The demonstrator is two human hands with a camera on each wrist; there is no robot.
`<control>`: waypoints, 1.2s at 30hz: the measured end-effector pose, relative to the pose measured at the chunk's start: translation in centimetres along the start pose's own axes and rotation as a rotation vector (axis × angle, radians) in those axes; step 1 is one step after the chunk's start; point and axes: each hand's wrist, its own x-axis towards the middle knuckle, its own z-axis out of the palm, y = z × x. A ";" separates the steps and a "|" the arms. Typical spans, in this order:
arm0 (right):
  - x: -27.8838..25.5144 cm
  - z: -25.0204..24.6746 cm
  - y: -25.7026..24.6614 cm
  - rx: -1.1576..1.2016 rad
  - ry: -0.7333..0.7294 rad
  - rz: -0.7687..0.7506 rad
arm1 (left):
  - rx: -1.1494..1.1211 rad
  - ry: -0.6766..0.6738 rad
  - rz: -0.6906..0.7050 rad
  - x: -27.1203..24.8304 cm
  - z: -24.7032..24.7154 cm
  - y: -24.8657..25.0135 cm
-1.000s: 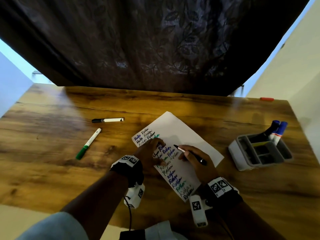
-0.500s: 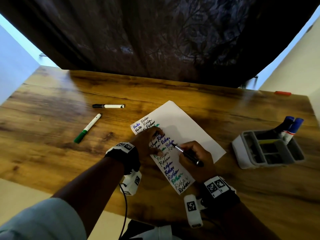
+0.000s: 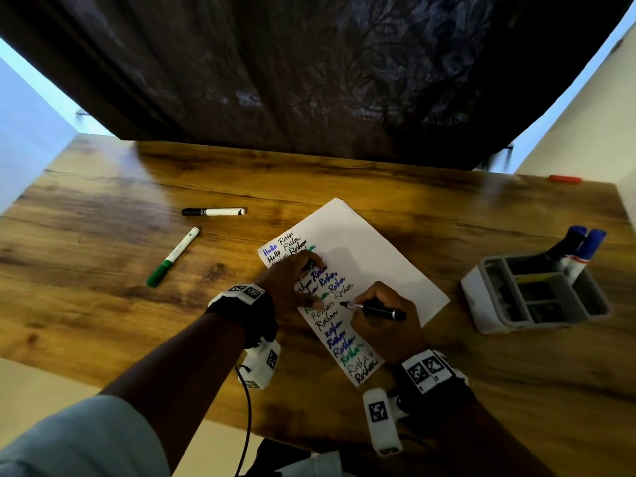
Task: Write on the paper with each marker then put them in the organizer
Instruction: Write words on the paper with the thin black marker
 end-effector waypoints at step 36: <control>0.0 0.1 -0.3 0.003 0.090 0.059 | 0.042 0.012 0.000 0.1 0.1 0.0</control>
